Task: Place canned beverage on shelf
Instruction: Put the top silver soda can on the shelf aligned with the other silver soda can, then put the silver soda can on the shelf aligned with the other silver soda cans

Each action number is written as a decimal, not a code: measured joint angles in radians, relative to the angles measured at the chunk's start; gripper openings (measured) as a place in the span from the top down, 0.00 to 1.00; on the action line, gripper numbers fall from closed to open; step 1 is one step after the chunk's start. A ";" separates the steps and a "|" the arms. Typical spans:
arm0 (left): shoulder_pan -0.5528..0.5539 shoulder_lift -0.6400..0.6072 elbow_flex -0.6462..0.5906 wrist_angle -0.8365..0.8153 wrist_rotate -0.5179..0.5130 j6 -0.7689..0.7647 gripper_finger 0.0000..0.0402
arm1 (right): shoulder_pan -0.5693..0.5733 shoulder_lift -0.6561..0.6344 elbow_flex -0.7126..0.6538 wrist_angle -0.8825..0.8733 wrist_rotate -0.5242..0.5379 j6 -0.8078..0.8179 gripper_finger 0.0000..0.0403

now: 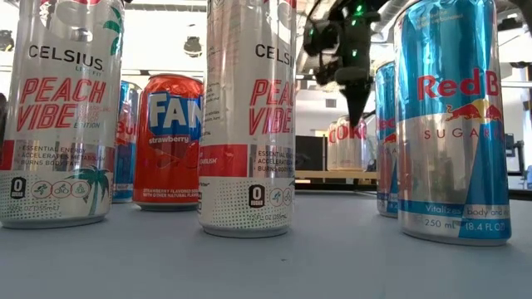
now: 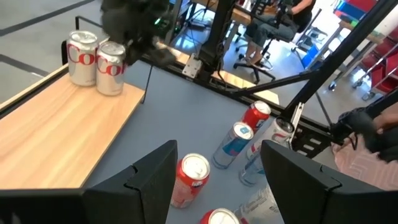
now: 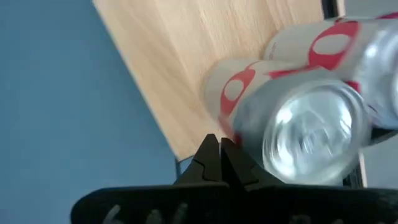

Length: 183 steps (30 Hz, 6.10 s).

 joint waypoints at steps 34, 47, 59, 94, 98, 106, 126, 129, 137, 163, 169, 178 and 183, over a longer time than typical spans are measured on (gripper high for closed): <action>0.000 0.002 0.000 -0.002 0.145 -0.061 0.45 | 1.013 -0.323 0.018 -0.025 -0.097 1.015 0.71; -0.069 0.002 0.000 -0.003 0.241 -0.088 0.45 | 0.965 -0.185 0.018 0.139 -0.091 0.807 0.54; -0.106 0.002 0.000 -0.083 0.227 -0.085 0.45 | 0.855 -0.197 0.018 0.082 -0.099 0.771 0.43; -0.623 0.235 0.122 -0.158 0.022 -0.250 0.45 | 0.898 -0.176 0.065 0.108 -0.132 0.815 0.44; -0.663 0.341 0.177 -0.221 0.012 -0.303 0.45 | 0.917 -0.173 0.067 0.080 -0.136 0.767 0.44; -0.743 0.561 0.238 -0.261 0.118 -0.428 0.45 | 0.933 -0.171 0.067 0.042 -0.128 0.718 0.44; -1.004 0.658 0.263 -0.354 -0.315 -0.749 0.45 | 0.933 -0.171 0.067 0.031 -0.042 0.690 0.44; -1.011 0.658 0.262 -0.371 -0.309 -0.800 0.45 | 0.933 -0.171 0.067 0.031 -0.040 0.700 0.44; -1.114 0.641 0.244 -0.372 -0.570 -0.876 0.45 | 0.933 -0.171 0.067 0.056 -0.023 0.738 0.44; -1.132 0.579 0.094 -0.458 -0.524 -0.971 0.29 | 0.954 -0.171 0.066 0.113 0.059 0.783 0.44; -1.110 0.579 0.083 -0.457 -0.483 -0.871 0.26 | 0.953 -0.171 0.066 0.114 0.060 0.831 0.44; -1.108 0.579 0.083 -0.482 -0.489 -0.773 0.26 | 0.952 -0.171 0.066 0.119 0.077 0.835 0.44; -1.108 0.579 0.083 -0.502 -0.511 -0.773 0.26 | 0.952 -0.171 0.066 0.119 0.108 0.835 0.44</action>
